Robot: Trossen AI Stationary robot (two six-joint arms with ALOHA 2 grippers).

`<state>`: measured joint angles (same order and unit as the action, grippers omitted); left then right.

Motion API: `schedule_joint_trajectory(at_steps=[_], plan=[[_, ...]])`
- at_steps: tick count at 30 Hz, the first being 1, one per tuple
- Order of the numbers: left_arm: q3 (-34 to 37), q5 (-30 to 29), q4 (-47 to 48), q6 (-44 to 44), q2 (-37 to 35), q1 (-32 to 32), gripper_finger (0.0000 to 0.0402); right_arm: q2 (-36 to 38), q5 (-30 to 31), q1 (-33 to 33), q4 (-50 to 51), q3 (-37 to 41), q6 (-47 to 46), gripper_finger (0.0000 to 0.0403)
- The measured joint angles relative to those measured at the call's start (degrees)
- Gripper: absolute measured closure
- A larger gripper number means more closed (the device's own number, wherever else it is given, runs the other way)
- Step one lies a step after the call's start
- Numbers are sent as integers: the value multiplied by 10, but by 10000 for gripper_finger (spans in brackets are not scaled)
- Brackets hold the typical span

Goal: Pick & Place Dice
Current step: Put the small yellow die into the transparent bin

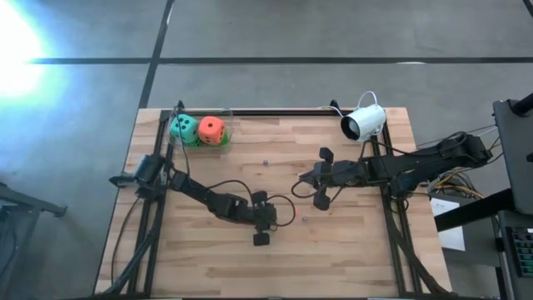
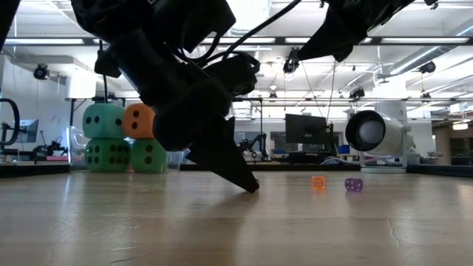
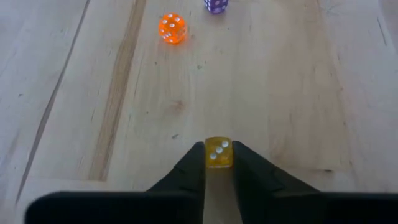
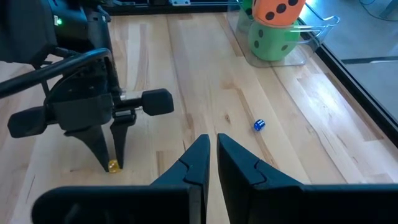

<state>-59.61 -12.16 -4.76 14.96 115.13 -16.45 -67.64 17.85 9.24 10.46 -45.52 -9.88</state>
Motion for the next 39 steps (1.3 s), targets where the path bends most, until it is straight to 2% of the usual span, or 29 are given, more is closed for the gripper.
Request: schedule_joint_trajectory(at_steps=[3,8,13,26,32,39], plan=[[0,0,0,0,0,0,355,0,0,0,0,0,0,376],[0,-2,11,0,-8,0,357,0,0,0,0,0,0,376],[-4,-16,58,-18,-65,0,355,0,0,0,1,0,0,376],[-1,-241,272,-5,-309,13,355,0,0,0,1,0,0,376],[-1,-273,329,12,-390,81,355,0,0,0,0,0,0,376],[-1,-274,387,49,-438,222,355,0,0,0,0,0,0,376]])
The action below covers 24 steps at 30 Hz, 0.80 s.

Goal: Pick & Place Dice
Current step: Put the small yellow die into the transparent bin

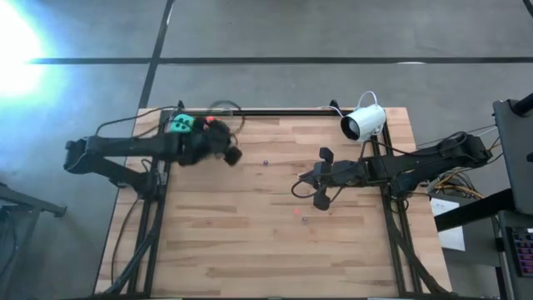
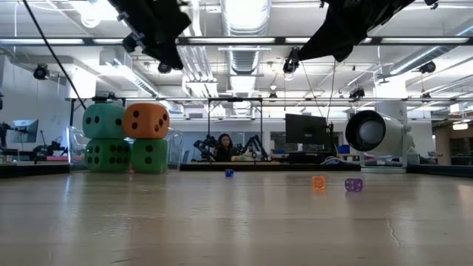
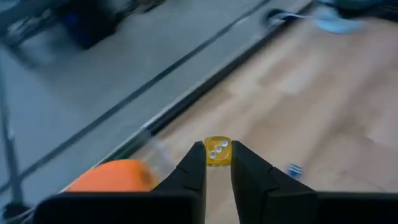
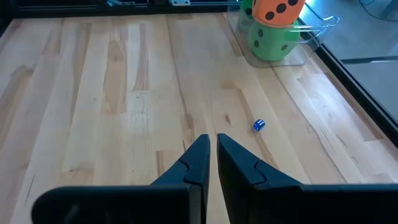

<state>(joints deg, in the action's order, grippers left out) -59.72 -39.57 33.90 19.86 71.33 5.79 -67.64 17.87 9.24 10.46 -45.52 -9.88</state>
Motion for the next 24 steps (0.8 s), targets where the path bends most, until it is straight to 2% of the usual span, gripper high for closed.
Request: schedule_joint_trajectory(at_steps=[3,8,11,16,24], plan=[[0,27,19,4,-10,71,355,0,0,0,0,0,0,376],[1,119,45,10,-10,185,355,0,0,0,0,0,0,376],[1,131,71,10,-9,230,355,0,0,0,0,0,0,376],[1,131,107,10,-9,277,355,0,0,0,0,0,3,376],[1,122,108,7,-7,311,355,0,1,0,0,0,10,376]])
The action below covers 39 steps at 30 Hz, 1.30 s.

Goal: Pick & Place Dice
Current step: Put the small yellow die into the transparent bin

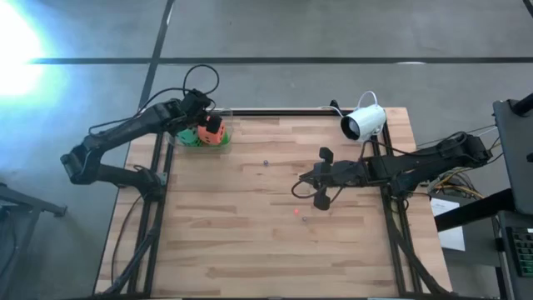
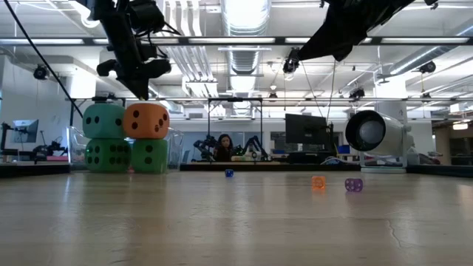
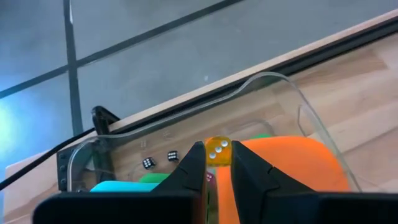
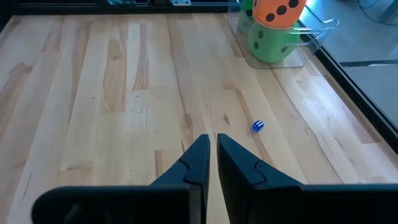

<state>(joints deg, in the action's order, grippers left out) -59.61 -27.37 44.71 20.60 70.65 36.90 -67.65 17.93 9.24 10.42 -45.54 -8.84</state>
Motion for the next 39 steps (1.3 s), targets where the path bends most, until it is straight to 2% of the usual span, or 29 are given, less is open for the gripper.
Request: schedule_joint_trajectory(at_steps=[6,23,28,33,39], plan=[[0,0,1,-10,0,2,340,0,0,0,0,0,0,376],[0,17,1,1,1,4,222,0,0,0,0,0,0,376],[0,17,1,-24,1,8,201,0,0,0,0,0,0,376],[0,17,1,-25,1,8,213,0,0,0,0,0,0,376],[0,10,1,-28,1,8,304,0,0,0,0,0,0,376]])
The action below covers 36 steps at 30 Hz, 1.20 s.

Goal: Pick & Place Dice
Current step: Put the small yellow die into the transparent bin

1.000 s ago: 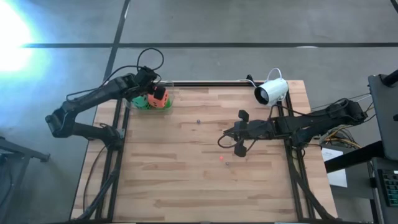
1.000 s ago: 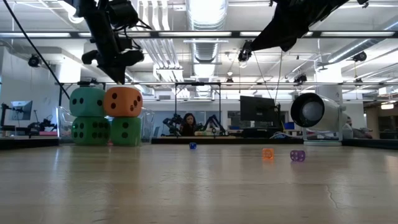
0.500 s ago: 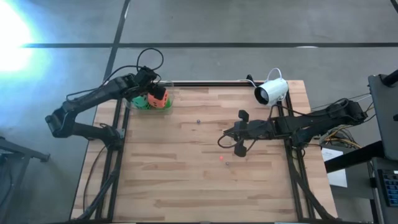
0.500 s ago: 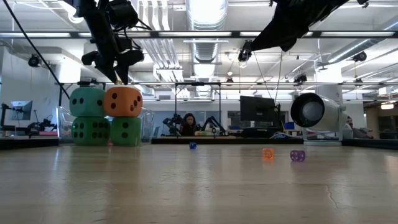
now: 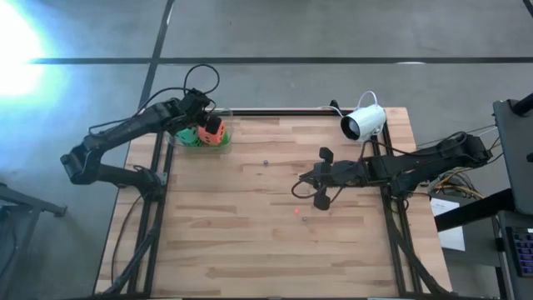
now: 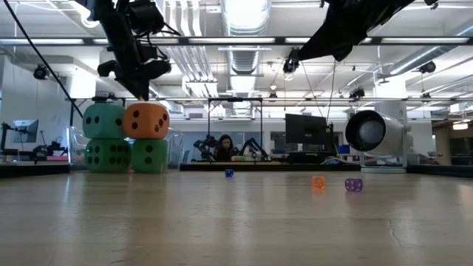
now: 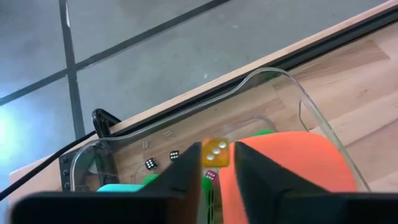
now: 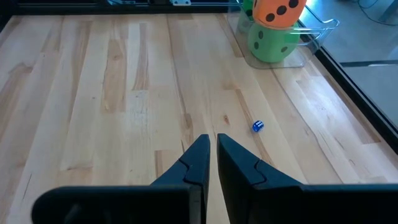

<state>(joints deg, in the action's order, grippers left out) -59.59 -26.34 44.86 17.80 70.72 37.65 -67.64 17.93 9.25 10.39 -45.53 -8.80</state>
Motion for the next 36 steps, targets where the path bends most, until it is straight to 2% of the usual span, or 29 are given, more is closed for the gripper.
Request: schedule_joint_trajectory(at_steps=[4,7,10,15,20,24,31,36], plan=[[0,0,0,0,0,0,356,0,0,0,0,0,0,376],[0,-1,0,4,0,0,354,0,0,0,0,0,0,376],[0,-2,2,4,0,0,313,0,0,0,0,0,0,376],[0,3,2,6,0,0,220,0,0,0,0,0,0,376],[0,7,4,33,0,0,165,0,0,0,0,0,0,376],[0,12,12,41,0,0,146,0,0,0,0,0,0,376],[0,104,22,52,0,0,142,0,0,0,0,0,0,376],[0,93,33,50,0,3,148,0,0,0,0,0,-1,376]])
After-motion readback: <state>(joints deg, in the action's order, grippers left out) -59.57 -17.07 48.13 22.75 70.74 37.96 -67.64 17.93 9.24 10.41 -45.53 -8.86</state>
